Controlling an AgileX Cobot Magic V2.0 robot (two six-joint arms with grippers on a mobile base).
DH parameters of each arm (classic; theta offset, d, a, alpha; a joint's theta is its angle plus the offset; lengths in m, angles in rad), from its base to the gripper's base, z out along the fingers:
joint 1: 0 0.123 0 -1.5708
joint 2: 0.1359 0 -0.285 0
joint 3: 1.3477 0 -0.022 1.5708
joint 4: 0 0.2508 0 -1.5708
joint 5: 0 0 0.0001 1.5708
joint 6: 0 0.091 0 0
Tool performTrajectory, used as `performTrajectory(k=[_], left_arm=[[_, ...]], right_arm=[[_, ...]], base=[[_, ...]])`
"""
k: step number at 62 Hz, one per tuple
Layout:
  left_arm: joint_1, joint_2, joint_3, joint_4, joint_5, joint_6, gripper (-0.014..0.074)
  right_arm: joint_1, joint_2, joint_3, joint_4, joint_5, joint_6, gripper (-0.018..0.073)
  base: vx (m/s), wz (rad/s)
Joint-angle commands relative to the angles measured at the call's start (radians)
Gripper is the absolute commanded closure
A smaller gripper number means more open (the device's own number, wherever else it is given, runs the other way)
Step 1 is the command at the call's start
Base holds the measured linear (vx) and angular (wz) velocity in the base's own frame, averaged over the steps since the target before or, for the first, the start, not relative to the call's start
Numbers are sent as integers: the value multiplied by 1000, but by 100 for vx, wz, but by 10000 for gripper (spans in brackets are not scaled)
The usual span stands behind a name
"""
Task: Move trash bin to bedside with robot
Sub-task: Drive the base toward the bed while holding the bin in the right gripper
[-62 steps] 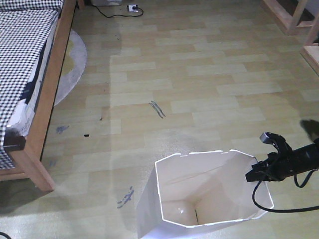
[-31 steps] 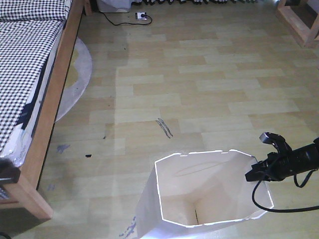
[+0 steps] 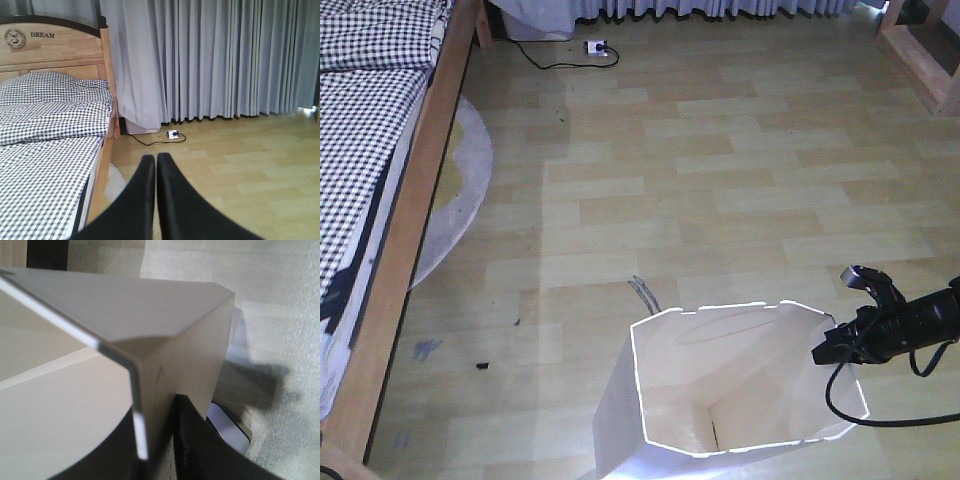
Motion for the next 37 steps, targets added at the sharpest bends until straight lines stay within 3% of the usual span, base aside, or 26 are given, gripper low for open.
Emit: performTrajectory(k=[1,37], left_arm=[[-6,-8,12,-9,-74,-14,603],[-6,-8,12,-9,-74,-14,603]], right_arm=[[-1,-73,-5,59,245,15,563],[-1,-73,-5,59,245,15,563]], base=[[35,-5],[35,-1]])
